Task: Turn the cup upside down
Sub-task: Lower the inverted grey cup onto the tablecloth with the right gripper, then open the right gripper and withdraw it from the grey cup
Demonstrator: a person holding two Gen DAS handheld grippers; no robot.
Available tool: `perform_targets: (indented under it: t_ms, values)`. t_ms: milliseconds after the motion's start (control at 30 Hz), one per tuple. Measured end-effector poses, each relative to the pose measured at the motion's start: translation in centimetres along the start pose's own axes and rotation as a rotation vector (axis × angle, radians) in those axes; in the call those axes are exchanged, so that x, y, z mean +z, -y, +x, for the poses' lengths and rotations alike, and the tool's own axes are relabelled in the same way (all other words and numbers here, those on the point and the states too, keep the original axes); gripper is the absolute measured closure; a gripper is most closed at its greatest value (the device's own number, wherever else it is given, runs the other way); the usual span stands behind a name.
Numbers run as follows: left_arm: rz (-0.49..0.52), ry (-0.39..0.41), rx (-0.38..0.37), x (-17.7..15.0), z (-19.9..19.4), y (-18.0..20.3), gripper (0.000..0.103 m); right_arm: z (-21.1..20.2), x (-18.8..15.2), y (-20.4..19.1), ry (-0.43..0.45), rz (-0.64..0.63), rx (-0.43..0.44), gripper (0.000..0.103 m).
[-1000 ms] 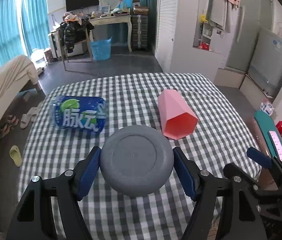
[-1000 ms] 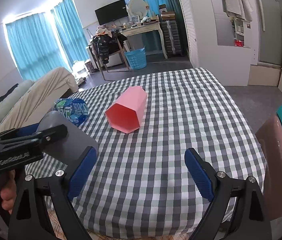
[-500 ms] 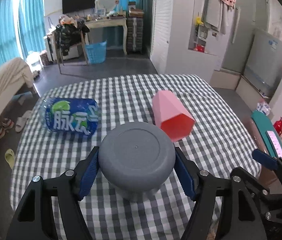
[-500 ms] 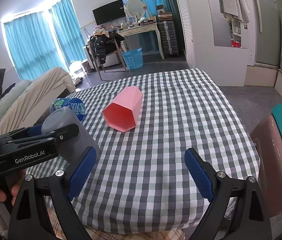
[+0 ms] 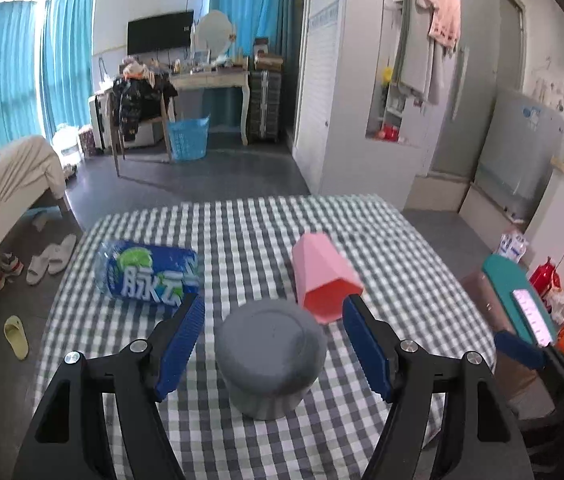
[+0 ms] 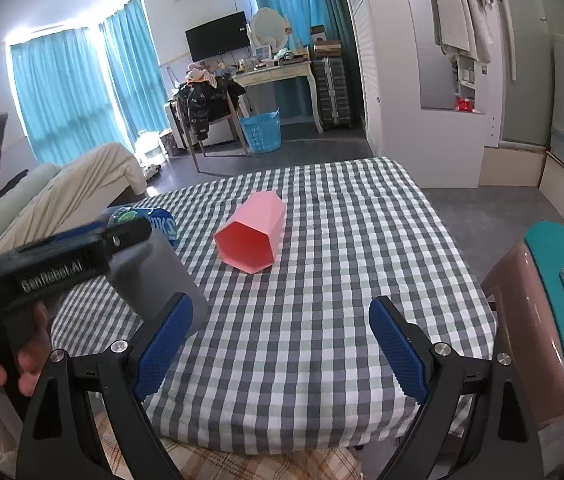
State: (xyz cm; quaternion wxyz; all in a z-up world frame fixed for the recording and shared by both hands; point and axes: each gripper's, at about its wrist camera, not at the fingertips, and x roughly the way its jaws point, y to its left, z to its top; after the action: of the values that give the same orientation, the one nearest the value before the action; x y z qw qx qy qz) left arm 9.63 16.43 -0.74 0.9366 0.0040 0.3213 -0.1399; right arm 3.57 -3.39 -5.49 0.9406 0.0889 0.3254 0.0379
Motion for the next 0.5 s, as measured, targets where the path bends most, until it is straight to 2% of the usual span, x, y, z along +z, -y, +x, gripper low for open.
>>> perform_targets:
  t_ms: [200, 500]
  values:
    - [-0.031, 0.098, -0.017, 0.6, -4.3, -0.5, 0.029, -2.4, 0.5, -1.0, 0.051, -0.023, -0.010, 0.013]
    - [-0.072, 0.269, 0.015, -0.8, -12.7, -2.3, 0.026, -8.5, 1.8, -4.1, 0.208, -0.100, 0.005, 0.013]
